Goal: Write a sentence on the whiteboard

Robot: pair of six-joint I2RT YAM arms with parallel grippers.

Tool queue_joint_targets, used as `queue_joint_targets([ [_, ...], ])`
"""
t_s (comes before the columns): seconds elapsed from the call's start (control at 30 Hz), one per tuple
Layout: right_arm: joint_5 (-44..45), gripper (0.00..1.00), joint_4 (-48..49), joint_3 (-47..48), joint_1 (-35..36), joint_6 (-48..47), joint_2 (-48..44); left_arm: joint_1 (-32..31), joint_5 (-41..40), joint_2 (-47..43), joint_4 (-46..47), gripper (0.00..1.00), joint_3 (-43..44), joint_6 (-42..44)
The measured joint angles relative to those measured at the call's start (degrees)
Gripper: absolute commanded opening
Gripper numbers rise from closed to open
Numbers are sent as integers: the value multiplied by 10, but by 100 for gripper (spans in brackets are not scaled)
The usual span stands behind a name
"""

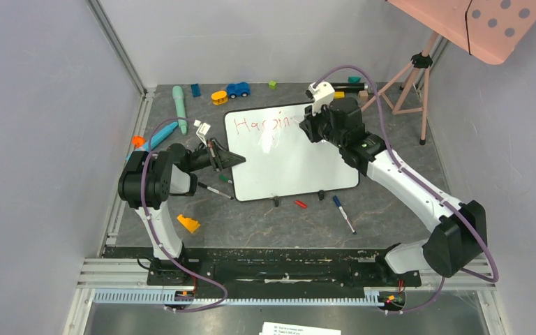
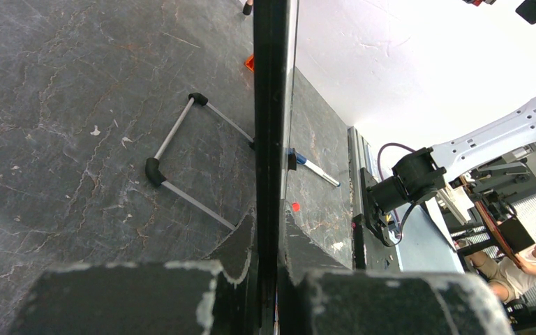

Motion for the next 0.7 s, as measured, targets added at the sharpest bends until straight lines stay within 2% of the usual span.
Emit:
queue_joint_targets([
  [0.7, 17, 0, -2, 9, 0, -2, 34, 0, 0, 0, -1, 2, 0, 0],
])
